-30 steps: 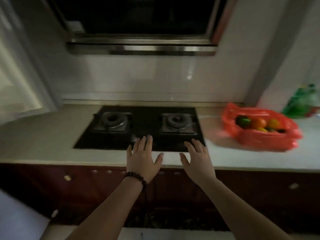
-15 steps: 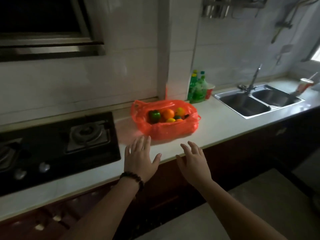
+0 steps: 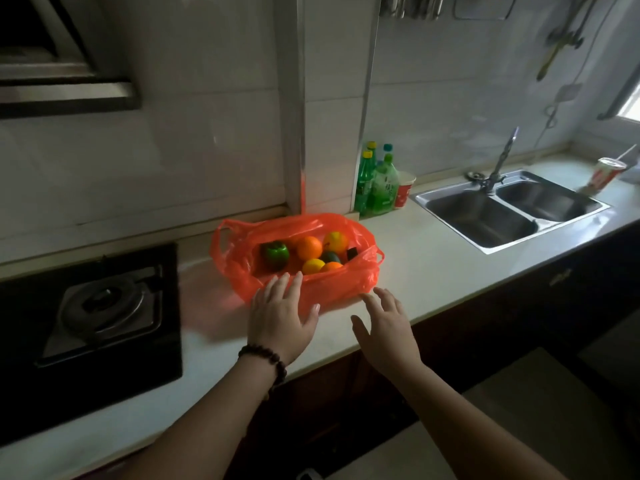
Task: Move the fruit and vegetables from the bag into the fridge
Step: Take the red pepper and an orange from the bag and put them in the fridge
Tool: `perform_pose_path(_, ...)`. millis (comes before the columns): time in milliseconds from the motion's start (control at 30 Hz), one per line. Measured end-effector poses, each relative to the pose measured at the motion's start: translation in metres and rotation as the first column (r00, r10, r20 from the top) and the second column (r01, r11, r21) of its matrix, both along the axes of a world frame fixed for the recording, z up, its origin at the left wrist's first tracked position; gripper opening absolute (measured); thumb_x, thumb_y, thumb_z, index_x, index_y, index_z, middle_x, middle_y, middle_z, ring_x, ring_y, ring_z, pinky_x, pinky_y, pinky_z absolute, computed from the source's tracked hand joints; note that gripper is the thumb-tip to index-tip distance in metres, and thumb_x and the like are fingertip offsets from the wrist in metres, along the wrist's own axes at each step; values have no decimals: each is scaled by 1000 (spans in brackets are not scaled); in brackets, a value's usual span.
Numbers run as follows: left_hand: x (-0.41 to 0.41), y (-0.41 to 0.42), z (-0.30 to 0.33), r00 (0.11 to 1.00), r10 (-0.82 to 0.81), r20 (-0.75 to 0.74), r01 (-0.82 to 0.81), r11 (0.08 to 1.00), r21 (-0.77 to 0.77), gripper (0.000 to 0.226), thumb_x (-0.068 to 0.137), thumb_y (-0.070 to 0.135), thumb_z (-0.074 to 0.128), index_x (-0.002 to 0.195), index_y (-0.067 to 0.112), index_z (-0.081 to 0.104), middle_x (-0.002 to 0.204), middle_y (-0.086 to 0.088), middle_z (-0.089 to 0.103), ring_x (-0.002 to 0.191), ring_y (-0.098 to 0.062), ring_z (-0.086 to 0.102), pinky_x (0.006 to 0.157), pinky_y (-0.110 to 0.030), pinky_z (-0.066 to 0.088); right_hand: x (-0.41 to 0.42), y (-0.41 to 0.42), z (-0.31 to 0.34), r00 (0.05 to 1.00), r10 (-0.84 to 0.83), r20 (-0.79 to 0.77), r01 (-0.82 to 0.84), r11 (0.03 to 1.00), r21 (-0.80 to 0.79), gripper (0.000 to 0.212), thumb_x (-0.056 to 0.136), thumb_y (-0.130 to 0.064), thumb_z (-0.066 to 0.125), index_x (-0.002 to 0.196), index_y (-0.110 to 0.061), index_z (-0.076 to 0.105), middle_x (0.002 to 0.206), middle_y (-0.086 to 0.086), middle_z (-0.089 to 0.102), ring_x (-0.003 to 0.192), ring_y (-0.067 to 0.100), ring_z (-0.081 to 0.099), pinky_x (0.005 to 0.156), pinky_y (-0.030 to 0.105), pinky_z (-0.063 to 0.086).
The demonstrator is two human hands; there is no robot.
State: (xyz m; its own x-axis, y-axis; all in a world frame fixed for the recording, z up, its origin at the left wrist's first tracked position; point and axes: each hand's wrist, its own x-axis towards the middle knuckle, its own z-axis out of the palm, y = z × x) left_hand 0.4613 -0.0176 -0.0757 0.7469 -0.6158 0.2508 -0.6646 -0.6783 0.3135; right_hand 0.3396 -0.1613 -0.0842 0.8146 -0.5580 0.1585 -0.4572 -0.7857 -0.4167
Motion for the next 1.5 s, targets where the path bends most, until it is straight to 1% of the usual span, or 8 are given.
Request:
perform_pose_path(333, 125, -82, -32, 992, 85, -90, -91, 994, -62, 64, 84, 52, 43, 135, 13, 46, 135, -8, 51, 124, -25, 45, 102, -39, 40, 155, -89, -19, 996, 77, 50, -81, 994, 68, 43, 88, -31, 57, 130, -18, 52, 137, 11, 46, 128, 32, 38, 103, 43, 38)
perform_pose_path(467, 152, -94, -54, 974, 121, -192, -131, 991, -40, 54, 88, 42, 55, 133, 13, 48, 129, -8, 54, 115, -27, 52, 92, -39, 47, 192, -98, -38, 990, 142, 15, -143, 983, 114, 45, 89, -29, 57, 132, -19, 49, 139, 6, 43, 129, 26, 36, 103, 40, 39)
perform_pose_path(600, 154, -91, -71, 944, 138, -301, -141, 990, 11, 57, 83, 30, 62, 136, 17, 43, 131, -4, 49, 116, -25, 51, 91, -36, 45, 211, -102, -53, 983, 182, -13, -178, 974, 143, 50, 87, -25, 58, 135, -17, 46, 141, 9, 41, 131, 28, 35, 107, 41, 36)
perform_pose_path(700, 147, -81, -86, 938, 168, -304, -162, 986, 44, 65, 76, 32, 68, 135, 17, 44, 128, -3, 51, 116, -25, 50, 95, -36, 44, 211, -103, -67, 975, 212, -64, -202, 970, 135, 59, 85, -25, 61, 140, -19, 40, 145, 11, 37, 133, 30, 32, 109, 42, 33)
perform_pose_path(867, 127, -67, -108, 945, 253, -210, -244, 967, 67, 80, 62, 54, 74, 129, 18, 50, 126, -8, 51, 116, -30, 47, 96, -43, 43, 190, -106, -92, 950, 250, -185, -223, 963, 153, 85, 79, -34, 70, 148, -31, 19, 155, 9, 17, 141, 32, 21, 105, 45, 38)
perform_pose_path(1067, 117, -64, -115, 879, 397, -266, -408, 913, 15, 84, 63, 55, 77, 133, 19, 47, 136, -11, 38, 122, -34, 38, 94, -49, 45, 182, -102, -108, 950, 221, -222, -194, 971, 137, 86, 83, -28, 67, 148, -34, 11, 158, 4, 4, 145, 29, 4, 105, 45, 37)
perform_pose_path(1233, 112, -58, -120, 820, 429, -380, -475, 880, -31, 75, 73, 30, 78, 137, 20, 41, 140, -9, 34, 124, -31, 42, 98, -41, 45, 184, -111, -107, 949, 217, -227, -190, 972, 136, 76, 87, -14, 60, 147, -34, 17, 157, 4, 10, 142, 32, 14, 103, 50, 40)
perform_pose_path(1500, 106, -80, -95, 853, 401, -333, -466, 873, -144, 73, 71, 30, 79, 135, 21, 44, 135, -7, 39, 117, -28, 47, 92, -37, 47, 181, -118, -84, 963, 266, -40, -250, 938, 240, 81, 77, -29, 73, 142, -35, 24, 149, 3, 25, 130, 30, 35, 98, 45, 44)
